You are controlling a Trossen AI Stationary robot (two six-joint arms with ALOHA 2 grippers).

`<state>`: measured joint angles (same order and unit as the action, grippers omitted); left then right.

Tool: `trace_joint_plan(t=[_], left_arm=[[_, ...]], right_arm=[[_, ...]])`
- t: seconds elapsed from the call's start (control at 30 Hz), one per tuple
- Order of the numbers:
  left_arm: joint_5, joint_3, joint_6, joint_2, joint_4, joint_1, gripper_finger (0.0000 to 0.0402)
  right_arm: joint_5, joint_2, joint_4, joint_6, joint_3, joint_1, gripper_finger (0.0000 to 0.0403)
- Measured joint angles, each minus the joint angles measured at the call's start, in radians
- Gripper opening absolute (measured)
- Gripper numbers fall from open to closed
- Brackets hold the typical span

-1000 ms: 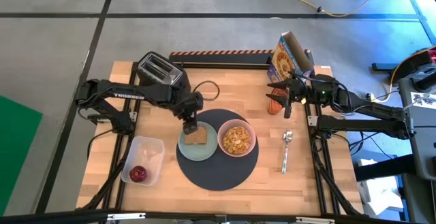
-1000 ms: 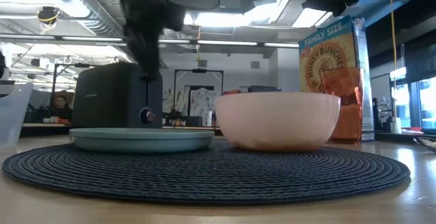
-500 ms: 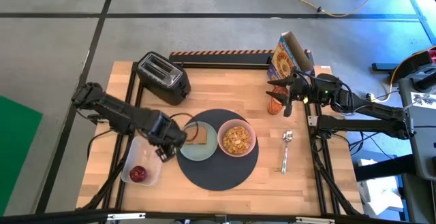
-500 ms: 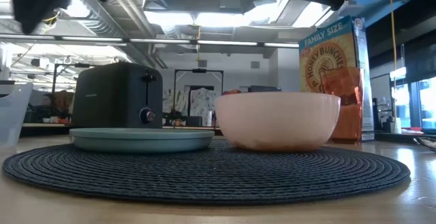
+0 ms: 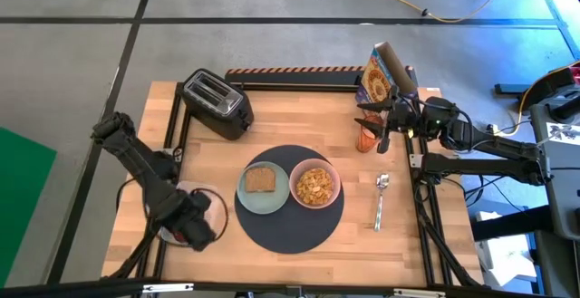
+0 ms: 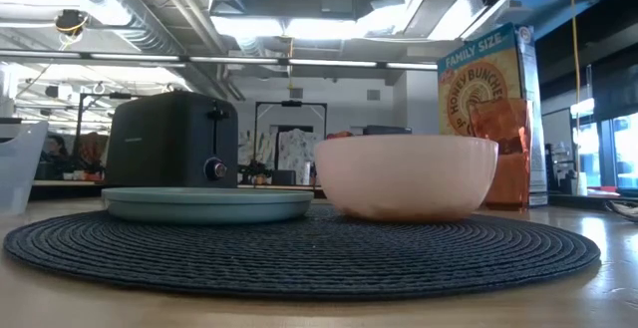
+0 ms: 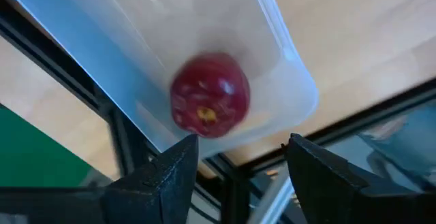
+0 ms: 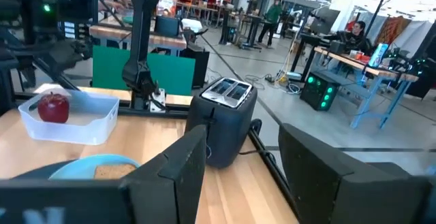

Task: Arrange a breakfast setting
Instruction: Put the apple on the blue plate

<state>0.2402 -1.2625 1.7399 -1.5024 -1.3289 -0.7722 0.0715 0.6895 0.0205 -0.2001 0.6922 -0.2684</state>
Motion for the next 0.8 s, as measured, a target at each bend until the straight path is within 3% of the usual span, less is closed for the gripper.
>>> trace_joint_plan(t=[0.13,0.43,0.6,0.8], left_arm=[[-0.044,0.0,0.089,0.0,0.004,-0.049,0.0202],[-0.101,0.001,0.099,0.0,-0.06,-0.103,0.0199],[-0.096,0.029,0.109,0.0,-0.052,-0.109,0.0199],[-0.007,0.144,0.048,-0.001,0.109,-0.108,0.0199]], right_arm=[[0.0,0.0,0.011,-0.018,0.0,0.0,0.0174],[0.0,0.0,0.014,-0.016,0.0,0.0,0.0174],[0.0,0.0,0.036,-0.003,0.0,0.0,0.0174],[0.023,0.0,0.037,0.014,0.0,0.0,0.0174]])
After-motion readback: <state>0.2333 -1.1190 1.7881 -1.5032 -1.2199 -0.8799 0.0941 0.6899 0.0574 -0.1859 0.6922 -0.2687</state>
